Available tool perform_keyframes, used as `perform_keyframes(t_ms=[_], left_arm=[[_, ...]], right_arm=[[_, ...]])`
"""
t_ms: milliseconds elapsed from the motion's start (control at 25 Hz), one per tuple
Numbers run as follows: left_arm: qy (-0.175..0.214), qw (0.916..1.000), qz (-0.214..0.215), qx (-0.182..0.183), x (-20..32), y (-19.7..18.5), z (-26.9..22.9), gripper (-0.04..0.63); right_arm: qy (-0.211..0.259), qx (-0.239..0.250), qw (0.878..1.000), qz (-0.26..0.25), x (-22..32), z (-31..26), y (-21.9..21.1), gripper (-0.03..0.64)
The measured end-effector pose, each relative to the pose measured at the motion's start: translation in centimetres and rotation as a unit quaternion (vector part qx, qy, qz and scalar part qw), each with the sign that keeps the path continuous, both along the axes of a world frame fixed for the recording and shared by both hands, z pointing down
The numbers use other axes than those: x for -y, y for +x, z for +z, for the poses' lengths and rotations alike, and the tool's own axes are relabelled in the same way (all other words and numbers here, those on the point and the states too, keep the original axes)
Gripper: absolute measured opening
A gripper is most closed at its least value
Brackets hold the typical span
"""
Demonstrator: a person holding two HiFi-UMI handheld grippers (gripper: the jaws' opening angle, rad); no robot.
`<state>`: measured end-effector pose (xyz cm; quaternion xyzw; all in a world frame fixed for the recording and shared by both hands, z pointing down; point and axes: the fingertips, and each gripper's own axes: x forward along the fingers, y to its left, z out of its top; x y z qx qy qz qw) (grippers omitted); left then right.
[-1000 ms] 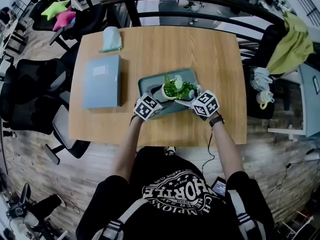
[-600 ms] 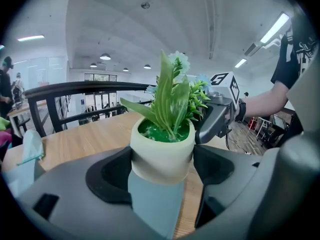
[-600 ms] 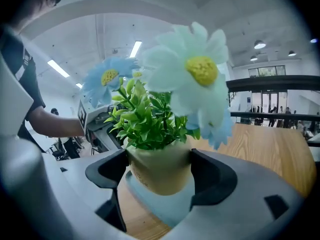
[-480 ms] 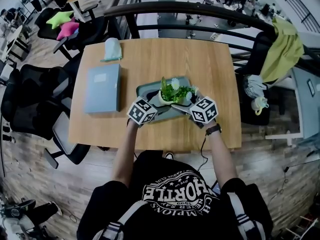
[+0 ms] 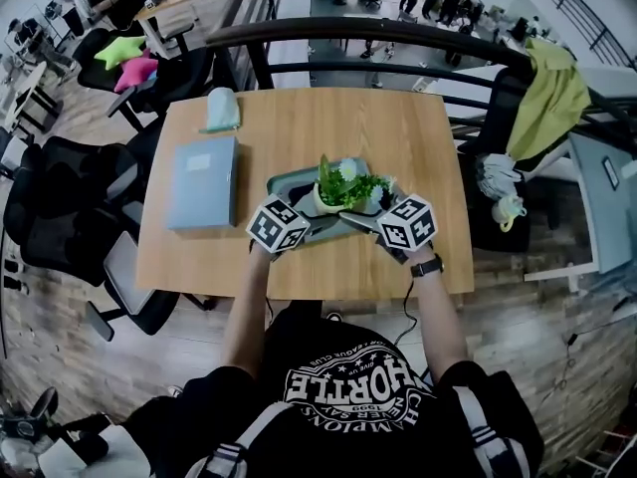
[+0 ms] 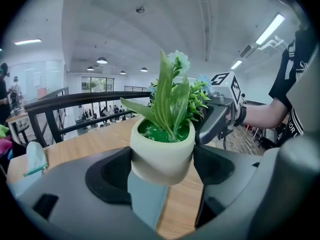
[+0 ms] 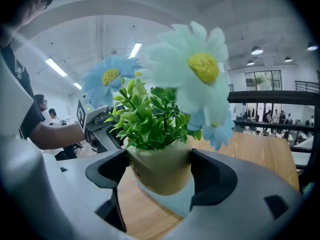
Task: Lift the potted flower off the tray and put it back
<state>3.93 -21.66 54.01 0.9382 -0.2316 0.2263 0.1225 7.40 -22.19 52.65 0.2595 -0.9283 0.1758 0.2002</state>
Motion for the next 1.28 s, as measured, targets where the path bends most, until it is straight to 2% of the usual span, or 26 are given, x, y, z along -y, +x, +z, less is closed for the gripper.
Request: perform_keyframes(t_ms=[120,320,440,720,920,1160,1280], left_arm=[[0.002,0.9999,0.002,-0.011,-1.2,0.0,-1.8,0.403],[0.021,0.9997,0.007,-0.003,-2.9,-0.2,-5.0,0.403],[0.031,0.9995,0.005,-0.007,-3.7,0.0,-6.3,0.403],[0.036,0.9981,-0.008,-0.049,-5.2,-0.7,-9.3,0.403],[0.06,0.9971,-0.005,-0.046,-6.1,-0.9,-11.2,0.403],[0.09,0.9955,0.008,-0.031,-7.2,-0.8,-13.2,0.403],[0.098,0.9943,0.013,-0.041,-7.8,-0.6,-13.7,0.403]], right_arm=[[0.004,0.013,1.0,0.008,-1.2,-1.8,0.1,0.414],[0.017,0.044,0.999,0.019,-3.0,-4.8,0.1,0.416],[0.023,0.046,0.999,0.017,-3.8,-6.0,0.4,0.416],[0.055,0.035,0.998,0.016,-5.3,-9.4,-0.3,0.416],[0.076,0.044,0.996,0.016,-6.3,-11.4,-0.4,0.416],[0.084,0.081,0.993,0.028,-7.4,-12.9,-0.1,0.414],[0.084,0.091,0.992,0.035,-8.1,-13.3,0.3,0.413]])
